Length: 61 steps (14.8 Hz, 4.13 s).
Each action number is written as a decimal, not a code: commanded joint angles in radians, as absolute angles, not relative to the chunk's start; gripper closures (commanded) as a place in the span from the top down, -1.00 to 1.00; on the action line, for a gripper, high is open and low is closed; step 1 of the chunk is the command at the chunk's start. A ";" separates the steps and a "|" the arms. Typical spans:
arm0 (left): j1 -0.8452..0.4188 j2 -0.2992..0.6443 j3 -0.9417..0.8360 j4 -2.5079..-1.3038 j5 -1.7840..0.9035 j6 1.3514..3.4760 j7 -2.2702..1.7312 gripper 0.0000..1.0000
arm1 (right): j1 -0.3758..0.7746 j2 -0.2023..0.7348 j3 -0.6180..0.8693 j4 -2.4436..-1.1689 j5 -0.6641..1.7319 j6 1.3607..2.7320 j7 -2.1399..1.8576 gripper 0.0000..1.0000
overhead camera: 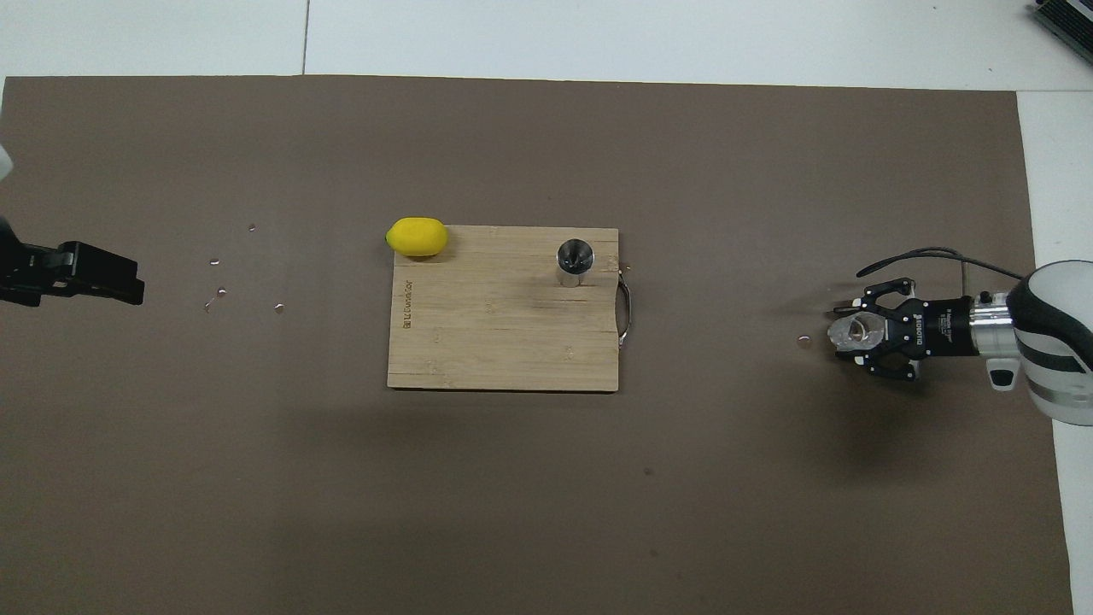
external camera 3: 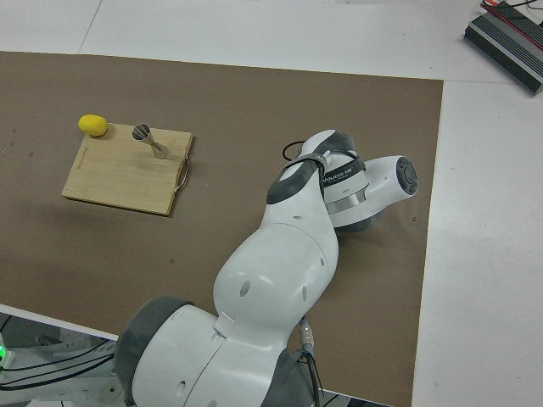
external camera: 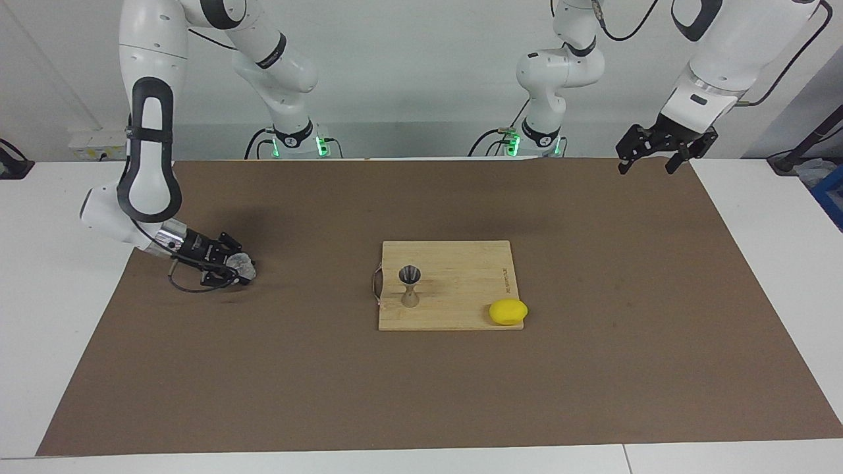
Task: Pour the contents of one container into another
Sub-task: 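Lift the clear glass with the right gripper and carry it above the dark cup, then tilt the clear glass with the right gripper over the dark cup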
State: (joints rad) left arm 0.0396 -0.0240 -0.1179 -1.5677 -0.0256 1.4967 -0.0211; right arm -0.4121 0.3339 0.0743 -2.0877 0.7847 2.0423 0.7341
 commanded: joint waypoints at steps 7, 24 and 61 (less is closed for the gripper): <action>0.058 -0.031 -0.123 -1.555 -0.057 1.483 -0.006 1.00 | -0.270 0.242 0.083 -2.027 0.815 2.069 1.004 -0.83; 0.058 -0.038 -0.117 -1.569 -0.028 1.482 -0.011 1.00 | 0.152 0.359 0.084 -1.709 0.410 2.252 1.773 -0.87; 0.058 -0.038 -0.117 -1.572 -0.028 1.482 -0.011 1.00 | 0.362 0.394 0.081 -1.632 -0.061 2.293 2.138 -0.89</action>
State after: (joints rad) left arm 0.0470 -0.0241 -0.1100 -1.5612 -0.0405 1.4936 -0.0191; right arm 0.3565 0.3817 0.0829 -1.6501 -0.0136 2.2823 2.1040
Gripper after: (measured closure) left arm 0.000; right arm 0.493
